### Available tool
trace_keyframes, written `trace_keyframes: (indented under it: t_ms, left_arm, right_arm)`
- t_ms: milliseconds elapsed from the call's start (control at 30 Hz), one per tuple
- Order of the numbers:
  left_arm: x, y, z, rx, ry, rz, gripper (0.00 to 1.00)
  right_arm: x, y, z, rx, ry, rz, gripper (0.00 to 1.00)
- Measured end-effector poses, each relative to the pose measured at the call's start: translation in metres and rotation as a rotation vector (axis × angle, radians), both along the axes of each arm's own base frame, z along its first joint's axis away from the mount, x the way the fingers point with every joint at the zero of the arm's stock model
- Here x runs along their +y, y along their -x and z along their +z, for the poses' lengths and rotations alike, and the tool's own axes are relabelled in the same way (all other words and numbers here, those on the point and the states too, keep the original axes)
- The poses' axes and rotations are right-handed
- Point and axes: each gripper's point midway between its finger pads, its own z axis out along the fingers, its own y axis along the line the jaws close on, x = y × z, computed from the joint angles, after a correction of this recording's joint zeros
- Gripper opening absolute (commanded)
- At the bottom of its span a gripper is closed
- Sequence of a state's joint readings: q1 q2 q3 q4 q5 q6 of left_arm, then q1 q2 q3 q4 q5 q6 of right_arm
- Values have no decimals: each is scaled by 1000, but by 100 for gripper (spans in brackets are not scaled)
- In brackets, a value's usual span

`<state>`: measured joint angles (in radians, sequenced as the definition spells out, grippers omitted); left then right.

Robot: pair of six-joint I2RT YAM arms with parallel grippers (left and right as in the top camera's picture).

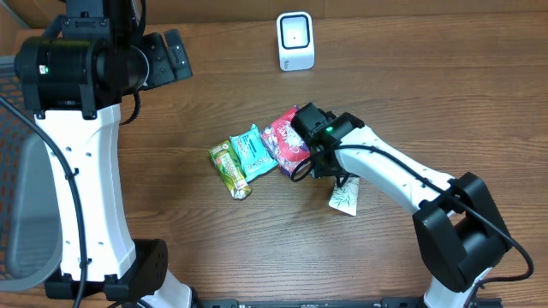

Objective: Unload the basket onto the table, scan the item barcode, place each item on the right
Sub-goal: 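Grasp the white conditioner tube with the right gripper and lift it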

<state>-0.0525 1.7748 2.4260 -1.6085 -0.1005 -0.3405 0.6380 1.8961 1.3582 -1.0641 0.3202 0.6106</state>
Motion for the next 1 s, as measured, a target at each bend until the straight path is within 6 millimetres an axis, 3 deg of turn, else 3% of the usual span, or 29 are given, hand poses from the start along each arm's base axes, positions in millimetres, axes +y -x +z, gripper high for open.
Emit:
trace_keyframes:
  t_ms: [433,733,900,1000]
  left_arm:
    - [0,0,0,0,0,0,100]
    - [0,0,0,0,0,0,100]
    - [0,0,0,0,0,0,100]
    - [0,0,0,0,0,0,100]
  right_arm:
    - [-12,6,-24,39,103,-22,78]
    - [-16,9,-37,59,141,-50,62]
    - [-18,8,-37,46,146,-72,60]
    - [-19,7,-37,43,152,-72,48]
